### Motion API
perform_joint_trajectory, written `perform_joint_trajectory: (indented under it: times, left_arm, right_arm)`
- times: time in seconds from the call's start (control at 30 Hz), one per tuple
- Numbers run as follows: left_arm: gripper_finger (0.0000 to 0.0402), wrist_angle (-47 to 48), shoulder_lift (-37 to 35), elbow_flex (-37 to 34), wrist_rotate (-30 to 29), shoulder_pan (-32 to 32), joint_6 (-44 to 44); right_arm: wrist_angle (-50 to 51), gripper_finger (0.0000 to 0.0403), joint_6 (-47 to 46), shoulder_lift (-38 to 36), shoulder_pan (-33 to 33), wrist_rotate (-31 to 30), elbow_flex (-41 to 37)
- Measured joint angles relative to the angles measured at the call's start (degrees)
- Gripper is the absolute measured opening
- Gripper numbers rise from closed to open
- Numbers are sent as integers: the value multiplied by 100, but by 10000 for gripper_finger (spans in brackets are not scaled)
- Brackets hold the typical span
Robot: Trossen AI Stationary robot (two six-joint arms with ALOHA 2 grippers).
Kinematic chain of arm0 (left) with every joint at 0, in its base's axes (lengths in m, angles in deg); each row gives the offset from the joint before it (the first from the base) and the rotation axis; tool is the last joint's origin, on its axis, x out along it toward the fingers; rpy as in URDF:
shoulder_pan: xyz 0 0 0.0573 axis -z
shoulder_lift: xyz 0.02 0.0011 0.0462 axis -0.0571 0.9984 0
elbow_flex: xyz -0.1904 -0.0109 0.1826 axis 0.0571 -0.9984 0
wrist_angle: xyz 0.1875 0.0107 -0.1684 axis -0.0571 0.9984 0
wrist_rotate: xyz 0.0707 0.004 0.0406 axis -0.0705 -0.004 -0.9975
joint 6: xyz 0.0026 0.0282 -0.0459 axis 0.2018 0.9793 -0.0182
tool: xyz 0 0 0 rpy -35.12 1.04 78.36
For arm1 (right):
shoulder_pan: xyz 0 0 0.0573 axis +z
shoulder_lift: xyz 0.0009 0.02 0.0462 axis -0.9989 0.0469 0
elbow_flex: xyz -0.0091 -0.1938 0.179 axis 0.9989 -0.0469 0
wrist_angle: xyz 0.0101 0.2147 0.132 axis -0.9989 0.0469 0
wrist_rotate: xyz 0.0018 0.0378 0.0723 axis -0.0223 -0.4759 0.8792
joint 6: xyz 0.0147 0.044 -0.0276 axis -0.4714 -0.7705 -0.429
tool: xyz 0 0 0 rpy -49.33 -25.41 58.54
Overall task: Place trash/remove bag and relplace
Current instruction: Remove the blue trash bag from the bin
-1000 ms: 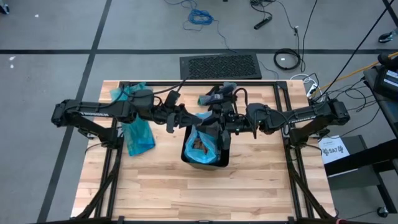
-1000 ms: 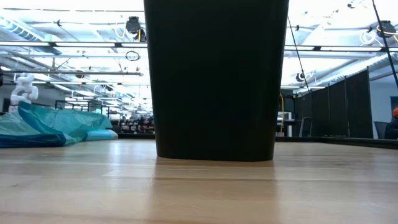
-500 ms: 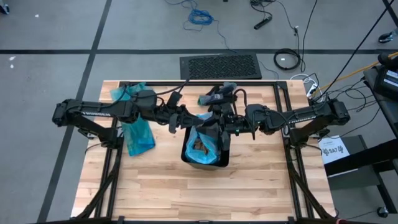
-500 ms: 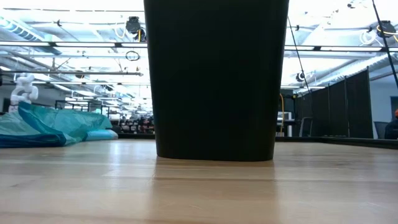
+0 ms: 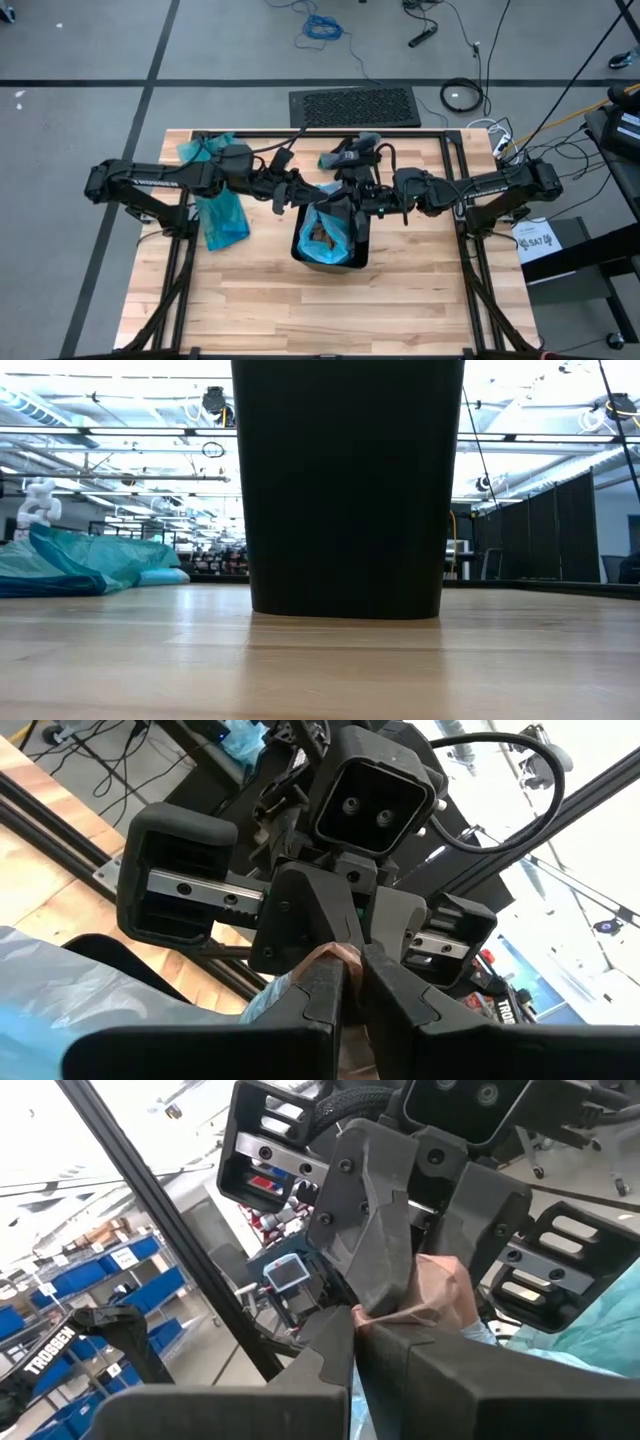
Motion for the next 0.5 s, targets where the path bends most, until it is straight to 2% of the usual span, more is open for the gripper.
perform_joint_trajectory:
  times: [0.17,0.37,0.5]
  left_arm:
    - [57,-2,2,0,10,0,40]
    - [118,9,3,-2,34,0,139]
    - [137,4,2,-2,355,-80,135]
  right_arm:
    - [2,1,0,-4,0,2,0]
    - [0,0,-2,-9,0,4,1]
    - [4,0,-2,-9,0,33,2]
